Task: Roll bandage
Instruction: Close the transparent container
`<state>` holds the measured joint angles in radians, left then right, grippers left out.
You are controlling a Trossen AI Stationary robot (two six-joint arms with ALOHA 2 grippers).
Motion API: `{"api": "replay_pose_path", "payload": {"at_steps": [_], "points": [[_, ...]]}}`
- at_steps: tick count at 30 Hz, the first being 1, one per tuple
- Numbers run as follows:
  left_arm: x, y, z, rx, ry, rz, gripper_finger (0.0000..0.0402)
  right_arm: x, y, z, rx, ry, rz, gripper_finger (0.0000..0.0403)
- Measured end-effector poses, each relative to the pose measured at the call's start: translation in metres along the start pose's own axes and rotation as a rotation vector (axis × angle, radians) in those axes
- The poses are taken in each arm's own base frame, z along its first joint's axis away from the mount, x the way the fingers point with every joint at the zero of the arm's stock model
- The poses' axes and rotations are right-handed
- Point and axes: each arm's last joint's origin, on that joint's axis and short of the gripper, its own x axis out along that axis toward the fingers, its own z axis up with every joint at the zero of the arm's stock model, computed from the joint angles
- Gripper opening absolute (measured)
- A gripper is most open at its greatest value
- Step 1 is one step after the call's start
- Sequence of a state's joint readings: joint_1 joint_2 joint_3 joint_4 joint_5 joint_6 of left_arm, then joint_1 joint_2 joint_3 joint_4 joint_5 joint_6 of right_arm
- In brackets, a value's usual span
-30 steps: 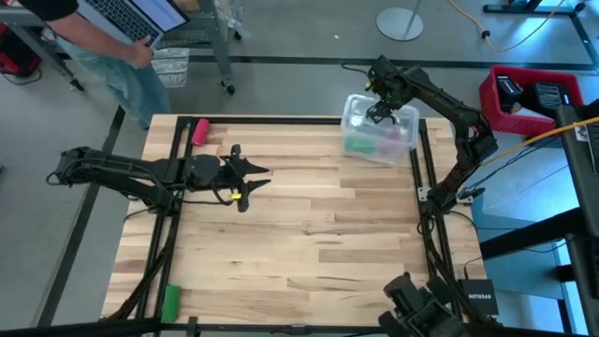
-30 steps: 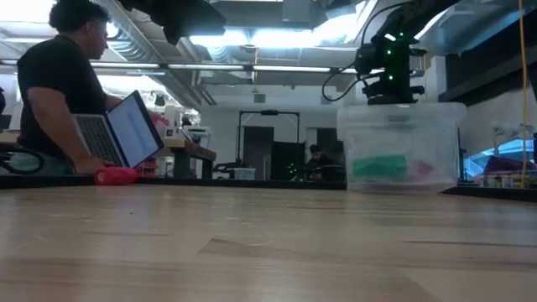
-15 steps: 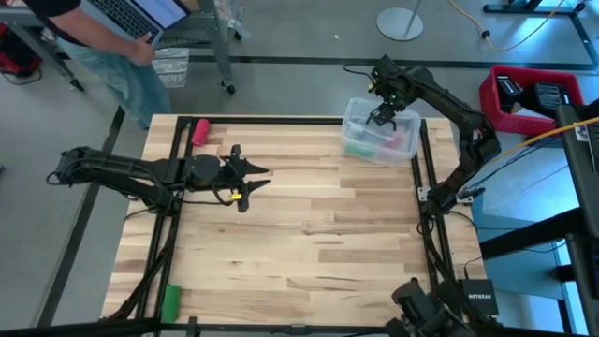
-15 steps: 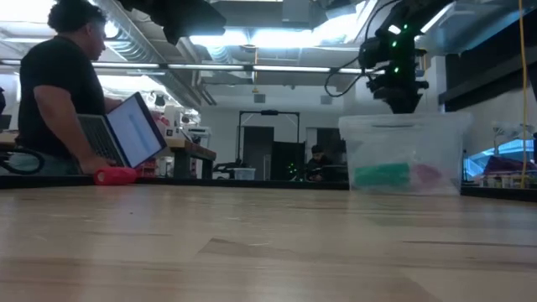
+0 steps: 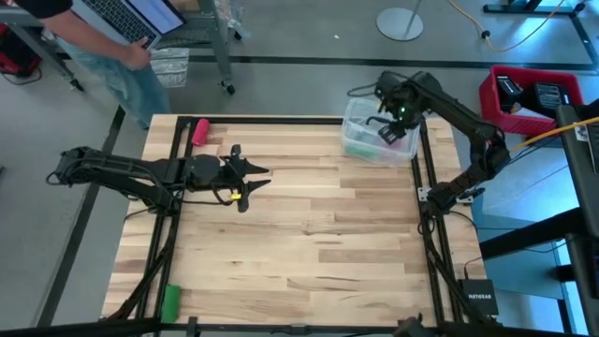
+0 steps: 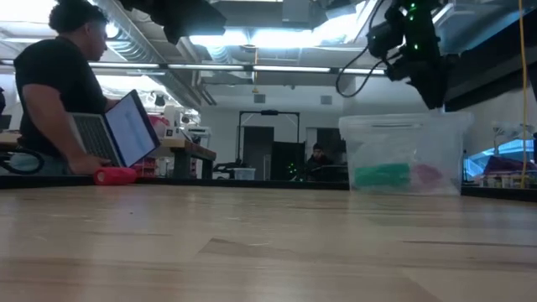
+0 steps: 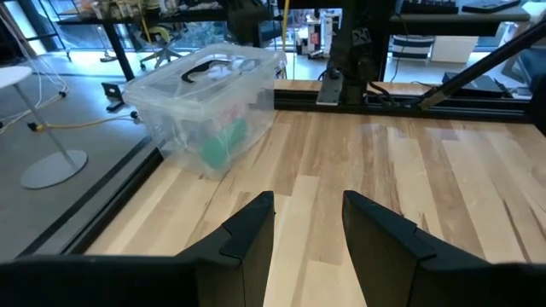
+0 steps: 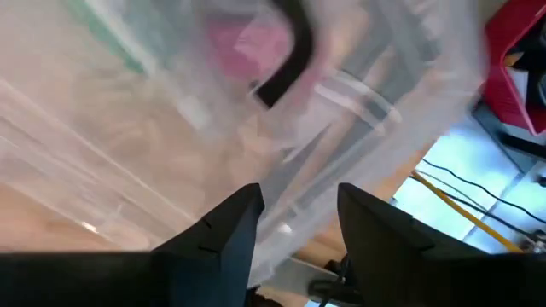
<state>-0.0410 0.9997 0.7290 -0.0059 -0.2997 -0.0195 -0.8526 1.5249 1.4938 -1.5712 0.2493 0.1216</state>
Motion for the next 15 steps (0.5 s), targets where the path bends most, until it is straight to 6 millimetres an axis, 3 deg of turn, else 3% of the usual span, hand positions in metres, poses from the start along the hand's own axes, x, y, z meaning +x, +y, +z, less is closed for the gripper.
{"api": "replay_pose_path", "payload": {"at_steps": [9, 15], "points": [[0.000, -0.002, 0.002, -0.002, -0.020, -0.009, 0.0131, 0.051, 0.012, -0.008, -0.051, 0.099, -0.144, 0.0170], [0.000, -0.002, 0.003, 0.001, -0.026, -0.008, 0.0131, 0.053, 0.010, -0.005, -0.076, 0.084, -0.203, 0.0170]]}}
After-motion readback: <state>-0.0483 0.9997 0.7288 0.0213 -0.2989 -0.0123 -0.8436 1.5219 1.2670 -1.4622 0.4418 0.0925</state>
